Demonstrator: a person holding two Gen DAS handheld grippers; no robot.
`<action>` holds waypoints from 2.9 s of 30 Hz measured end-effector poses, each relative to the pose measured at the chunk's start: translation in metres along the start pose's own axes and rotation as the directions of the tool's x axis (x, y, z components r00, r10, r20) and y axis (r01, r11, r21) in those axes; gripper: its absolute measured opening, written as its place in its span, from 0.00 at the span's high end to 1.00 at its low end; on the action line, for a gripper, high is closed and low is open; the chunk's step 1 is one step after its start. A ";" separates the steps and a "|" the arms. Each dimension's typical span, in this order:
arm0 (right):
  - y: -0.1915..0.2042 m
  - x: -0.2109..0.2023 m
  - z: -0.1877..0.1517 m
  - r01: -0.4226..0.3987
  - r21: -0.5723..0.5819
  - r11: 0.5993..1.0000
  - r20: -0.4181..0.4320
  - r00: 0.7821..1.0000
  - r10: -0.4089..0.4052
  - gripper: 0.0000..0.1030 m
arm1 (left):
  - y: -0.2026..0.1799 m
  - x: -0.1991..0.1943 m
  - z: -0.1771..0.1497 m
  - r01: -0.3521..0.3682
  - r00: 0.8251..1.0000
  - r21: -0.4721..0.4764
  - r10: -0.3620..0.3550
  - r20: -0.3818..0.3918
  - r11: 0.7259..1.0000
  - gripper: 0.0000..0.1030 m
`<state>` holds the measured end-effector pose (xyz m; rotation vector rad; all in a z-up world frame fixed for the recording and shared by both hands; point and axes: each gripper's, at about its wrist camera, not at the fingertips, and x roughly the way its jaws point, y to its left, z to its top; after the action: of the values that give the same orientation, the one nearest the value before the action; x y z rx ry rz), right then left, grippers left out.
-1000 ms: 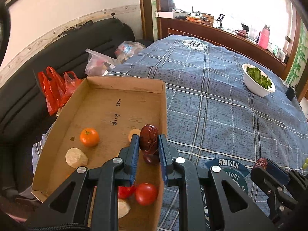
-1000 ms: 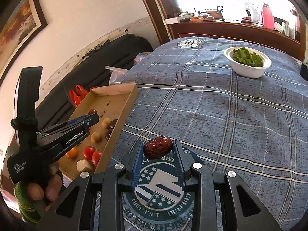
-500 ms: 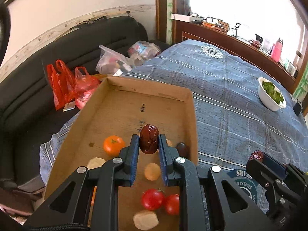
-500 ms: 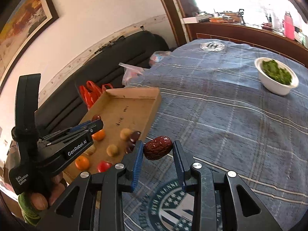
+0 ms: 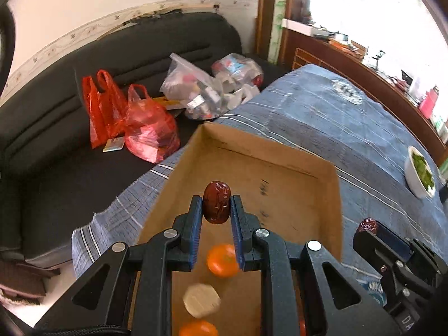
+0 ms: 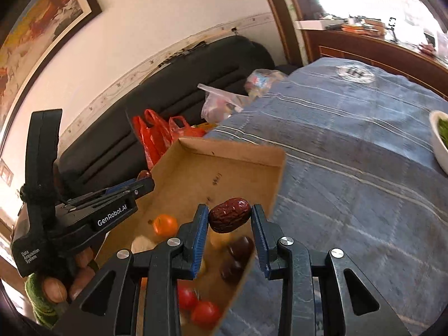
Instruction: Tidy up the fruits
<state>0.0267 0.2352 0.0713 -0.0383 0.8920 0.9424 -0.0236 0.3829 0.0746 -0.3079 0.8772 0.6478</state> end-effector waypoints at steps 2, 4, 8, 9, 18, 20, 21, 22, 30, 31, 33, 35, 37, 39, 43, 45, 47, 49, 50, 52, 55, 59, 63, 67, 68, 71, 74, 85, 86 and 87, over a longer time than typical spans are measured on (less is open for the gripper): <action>0.003 0.017 0.008 -0.001 -0.009 1.000 -0.021 1.000 0.001 0.70 | 0.004 0.012 0.005 -0.002 1.000 -0.003 0.002 -0.022 1.000 0.83; 0.006 0.032 0.011 0.003 -0.019 1.000 -0.041 0.999 -0.003 0.70 | 0.003 0.021 0.007 -0.014 0.999 -0.001 0.014 -0.041 1.000 0.83; 0.011 0.060 0.010 0.010 -0.042 0.999 -0.091 0.996 -0.014 0.70 | 0.000 0.041 0.005 -0.028 0.995 0.009 0.029 -0.092 1.000 0.83; 0.012 0.065 0.008 0.012 -0.047 0.999 -0.102 0.995 -0.017 0.70 | -0.001 0.045 0.005 -0.032 0.994 0.015 0.034 -0.101 0.999 0.83; 0.012 0.096 -0.003 0.019 -0.071 0.997 -0.174 0.984 -0.031 0.70 | -0.011 0.067 0.000 -0.043 0.981 0.043 0.050 -0.190 0.998 0.82; 0.013 0.099 -0.004 0.022 -0.080 0.997 -0.185 0.982 -0.036 0.70 | -0.012 0.069 0.000 -0.048 0.979 0.045 0.056 -0.195 0.998 0.82; 0.015 0.099 -0.005 0.026 -0.094 0.995 -0.182 0.982 -0.043 0.69 | -0.012 0.069 0.000 -0.049 0.979 0.045 0.057 -0.196 0.998 0.82; 0.016 0.100 -0.004 0.029 -0.100 0.995 -0.185 0.982 -0.048 0.68 | -0.012 0.068 0.001 -0.046 0.979 0.041 0.054 -0.199 0.998 0.82; 0.013 0.091 -0.007 0.026 -0.093 0.995 -0.184 0.982 -0.043 0.61 | -0.007 0.048 -0.005 -0.048 0.986 0.031 0.052 -0.156 0.998 0.57; 0.012 0.087 -0.007 0.027 -0.088 0.996 -0.182 0.982 -0.043 0.59 | -0.006 0.044 -0.006 -0.052 0.987 0.028 0.055 -0.149 0.998 0.53; 0.012 0.080 -0.007 0.025 -0.086 0.996 -0.175 0.984 -0.040 0.54 | -0.005 0.036 -0.010 -0.066 0.988 0.031 0.069 -0.140 0.997 0.52; 0.012 0.073 -0.008 0.026 -0.096 0.995 -0.167 0.985 -0.042 0.54 | -0.004 0.027 -0.016 -0.060 0.989 0.031 0.063 -0.132 0.998 0.52; 0.014 0.065 -0.010 0.021 -0.105 0.994 -0.164 0.986 -0.038 0.53 | -0.003 0.018 -0.020 -0.046 0.991 0.032 0.049 -0.123 0.998 0.52; 0.015 0.059 -0.012 0.020 -0.110 0.994 -0.163 0.986 -0.038 0.52 | -0.003 0.008 -0.024 -0.039 0.994 0.036 0.042 -0.105 0.999 0.52; 0.016 0.042 -0.020 0.005 -0.112 0.994 -0.165 0.986 -0.023 0.52 | -0.001 -0.015 -0.036 -0.039 0.996 0.036 0.042 -0.076 0.999 0.51; 0.017 0.032 -0.024 -0.006 -0.117 0.993 -0.159 0.987 -0.013 0.51 | 0.001 -0.024 -0.044 -0.029 0.997 0.030 0.031 -0.071 0.999 0.51; 0.019 0.026 -0.028 -0.022 -0.125 0.992 -0.157 0.988 0.002 0.48 | 0.000 -0.033 -0.053 -0.025 0.998 0.040 0.027 -0.064 0.999 0.51; 0.021 0.018 -0.034 -0.034 -0.142 0.989 -0.156 0.988 0.012 0.44 | -0.002 -0.039 -0.061 -0.029 0.998 0.057 0.032 -0.062 0.998 0.51; 0.022 0.014 -0.038 -0.045 -0.158 0.986 -0.159 0.987 0.020 0.42 | -0.003 -0.042 -0.066 -0.037 0.997 0.068 0.042 -0.061 0.997 0.51; 0.022 0.006 -0.043 -0.056 -0.177 0.983 -0.163 0.986 0.027 0.42 | -0.003 -0.048 -0.075 -0.053 0.996 0.088 0.059 -0.060 0.995 0.51; 0.023 -0.007 -0.052 -0.081 -0.204 0.976 -0.157 0.986 0.049 0.40 | -0.002 -0.059 -0.087 -0.063 0.996 0.121 0.069 -0.047 0.991 0.51; 0.022 -0.027 -0.061 -0.121 -0.251 0.960 -0.143 0.986 0.087 0.32 | 0.002 -0.072 -0.104 -0.082 0.996 0.147 0.086 -0.023 0.986 0.51; 0.025 -0.044 -0.075 -0.168 -0.326 0.930 -0.139 0.982 0.129 0.28 | 0.008 -0.086 -0.114 -0.083 0.997 0.140 0.082 0.017 0.987 0.51; 0.033 -0.062 -0.089 -0.214 -0.420 0.882 -0.135 0.976 0.172 0.25 | 0.011 -0.102 -0.124 -0.061 0.997 0.127 0.055 0.056 0.990 0.49; 0.036 -0.067 -0.093 -0.217 -0.446 0.868 -0.133 0.976 0.175 0.24 | 0.011 -0.105 -0.125 -0.058 0.997 0.126 0.050 0.063 0.990 0.48; 0.045 -0.078 -0.101 -0.240 -0.499 0.833 -0.139 0.971 0.196 0.23 | 0.009 -0.117 -0.132 -0.060 0.995 0.135 0.048 0.091 0.989 0.42; 0.055 -0.087 -0.109 -0.258 -0.545 0.797 -0.148 0.966 0.211 0.22 | 0.007 -0.127 -0.136 -0.055 0.993 0.147 0.039 0.109 0.988 0.37; 0.072 -0.103 -0.134 -0.277 -0.636 0.721 -0.184 0.961 0.207 0.21 | -0.001 -0.152 -0.153 -0.079 0.987 0.175 0.051 0.155 0.982 0.36; 0.072 -0.103 -0.135 -0.275 -0.637 0.720 -0.185 0.961 0.204 0.21 | 0.000 -0.153 -0.155 -0.081 0.986 0.174 0.054 0.157 0.981 0.36; 0.071 -0.103 -0.136 -0.274 -0.637 0.721 -0.186 0.962 0.201 0.21 | 0.001 -0.154 -0.157 -0.085 0.986 0.177 0.057 0.156 0.981 0.36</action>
<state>-0.1395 0.1544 0.0762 -0.6029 0.6218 1.4821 -0.1917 0.2441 0.1001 -0.0615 0.7991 0.6428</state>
